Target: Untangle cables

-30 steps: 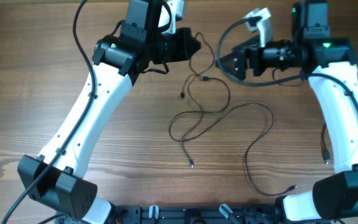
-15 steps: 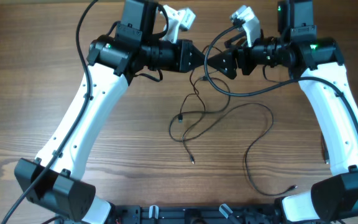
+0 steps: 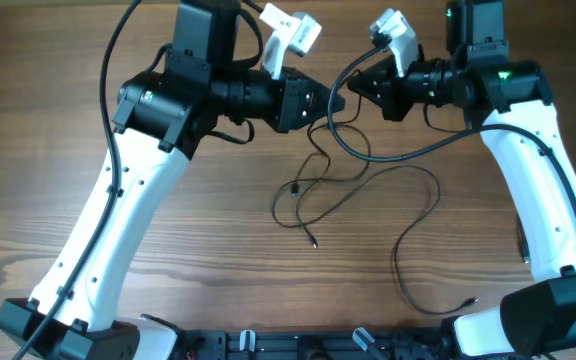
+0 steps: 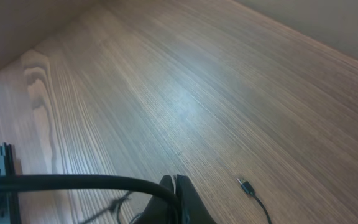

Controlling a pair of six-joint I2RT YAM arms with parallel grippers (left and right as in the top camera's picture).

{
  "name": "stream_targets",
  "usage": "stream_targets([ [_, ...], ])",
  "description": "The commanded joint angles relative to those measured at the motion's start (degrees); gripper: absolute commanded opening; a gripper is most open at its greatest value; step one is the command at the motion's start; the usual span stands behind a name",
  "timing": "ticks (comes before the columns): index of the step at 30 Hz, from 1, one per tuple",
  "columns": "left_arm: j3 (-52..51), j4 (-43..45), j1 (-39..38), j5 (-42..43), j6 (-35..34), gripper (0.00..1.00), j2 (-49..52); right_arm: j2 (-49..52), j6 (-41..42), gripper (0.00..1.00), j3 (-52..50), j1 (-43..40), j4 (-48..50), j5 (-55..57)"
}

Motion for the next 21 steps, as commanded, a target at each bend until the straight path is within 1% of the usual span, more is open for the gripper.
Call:
stream_targets([
  [1, 0.33, -2.51, 0.00, -6.08, 1.29, 0.35, -1.33, 0.28, 4.04, 0.04, 0.63, -0.22, 1.33, 0.72],
  [2, 0.33, -3.72, 0.00, -8.55, 1.29, 0.67, -1.33, 0.07, 6.19, 0.04, 0.87, -0.42, 1.92, 1.33],
  [3, 0.33, -5.31, 0.00, -11.67, 1.29, 0.87, -1.33, -0.33, 9.33, 0.04, 1.38, -0.74, 2.69, 2.19],
  [4, 0.33, -6.82, 0.00, -14.29, 1.27, 1.00, -1.33, -0.98, 11.61, 0.04, 1.95, -1.20, 3.21, 2.27],
  [6, 0.33, -9.46, 0.00, -18.27, 1.27, 1.00, -1.33, -3.06, 15.28, 0.04, 3.50, -2.05, 3.93, 2.29],
  [8, 0.33, -11.04, -0.02, -20.55, 1.27, 1.00, -1.33, -5.05, 15.80, 0.04, 5.07, -2.36, 3.96, 2.32],
  [10, 0.33, -12.09, -0.02, -22.32, 1.27, 1.00, -1.33, -8.33, 18.60, 0.04, 6.64, -2.38, 5.09, 4.09],
  [14, 0.33, -12.68, 0.00, -22.80, 1.27, 1.00, -1.33, -15.87, 24.20, 0.04, 7.21, -2.38, 12.24, 5.11],
  [16, 0.33, -12.83, -0.02, -22.80, 1.27, 1.00, -1.33, -19.52, 24.52, 0.04, 7.21, -2.40, 15.50, 6.43],
  [17, 0.33, -12.92, -0.02, -22.77, 1.27, 1.00, -1.33, -21.11, 24.52, 0.04, 7.21, -2.40, 16.44, 8.63],
  [21, 0.33, -13.97, -0.02, -22.82, 1.29, 1.00, -1.33, -26.25, 24.09, 0.04, 7.21, -2.40, 17.09, 26.03],
])
